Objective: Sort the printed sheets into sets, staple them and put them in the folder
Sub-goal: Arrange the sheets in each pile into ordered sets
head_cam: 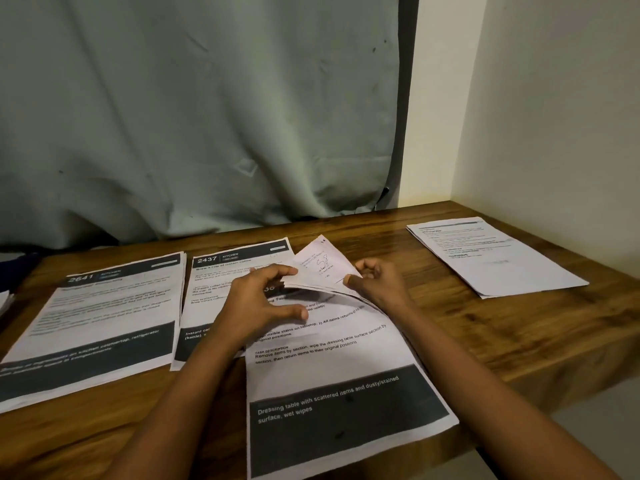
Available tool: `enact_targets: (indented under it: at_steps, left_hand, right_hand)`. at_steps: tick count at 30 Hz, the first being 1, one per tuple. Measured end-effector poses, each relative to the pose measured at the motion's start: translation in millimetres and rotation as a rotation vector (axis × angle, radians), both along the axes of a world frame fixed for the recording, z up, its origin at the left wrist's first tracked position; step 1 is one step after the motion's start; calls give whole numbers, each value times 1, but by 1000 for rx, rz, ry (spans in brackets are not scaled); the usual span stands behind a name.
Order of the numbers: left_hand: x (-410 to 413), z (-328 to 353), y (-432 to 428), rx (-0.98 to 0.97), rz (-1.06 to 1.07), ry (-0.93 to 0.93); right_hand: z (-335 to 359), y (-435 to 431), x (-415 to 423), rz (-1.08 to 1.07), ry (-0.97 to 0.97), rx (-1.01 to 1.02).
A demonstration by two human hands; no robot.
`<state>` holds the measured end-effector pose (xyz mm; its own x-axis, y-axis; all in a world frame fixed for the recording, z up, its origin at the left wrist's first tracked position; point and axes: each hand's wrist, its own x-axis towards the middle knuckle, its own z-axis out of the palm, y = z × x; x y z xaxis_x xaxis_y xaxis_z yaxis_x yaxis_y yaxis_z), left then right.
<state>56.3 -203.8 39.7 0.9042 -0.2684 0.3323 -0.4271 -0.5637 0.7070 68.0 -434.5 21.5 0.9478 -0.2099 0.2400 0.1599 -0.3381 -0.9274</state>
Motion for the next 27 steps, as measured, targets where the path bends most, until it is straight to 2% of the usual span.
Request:
enact_targets:
  at_steps: [3,5,7,9,12,14,16,19,22,24,27]
  left_hand:
    - [2,-4,0,28,-30,-113]
    - [5,-6,0,-26,-2,-247]
    - [6,-5,0,-61,68,-356]
    - [5,-3,1,-99,119,-403]
    - [6,-2,3,-122,145,-369]
    - [7,-3,4,-117,160,-352]
    - [8,-3,3,-110,170,-349]
    - [8,-3,3,-98,179,-343]
    - [7,-4,3,-114,179,-325]
    - [7,-5,4,-114,167,-328]
    - [7,-5,5,-117,159,-329]
  right_hand:
    - [0,-1,0,94,25,30]
    - [2,-1,4,67,44,27]
    - [12,-6,7,-33,-20,50]
    - [34,-17,4,-235,-204,1]
    - [80,-39,-16,-486,-704,-159]
    - [101,-52,-27,-566,-1028,-418]
    - [106,-65,-30,-541,-1174,-760]
    - [85,-67,-33,-398,-1002,-1160]
    - [50,-48,-47,-168,-611,-1315]
    - [33,-36,-50,-62,-369,-1348]
    - [20,-31,-44,45,-129,-1183]
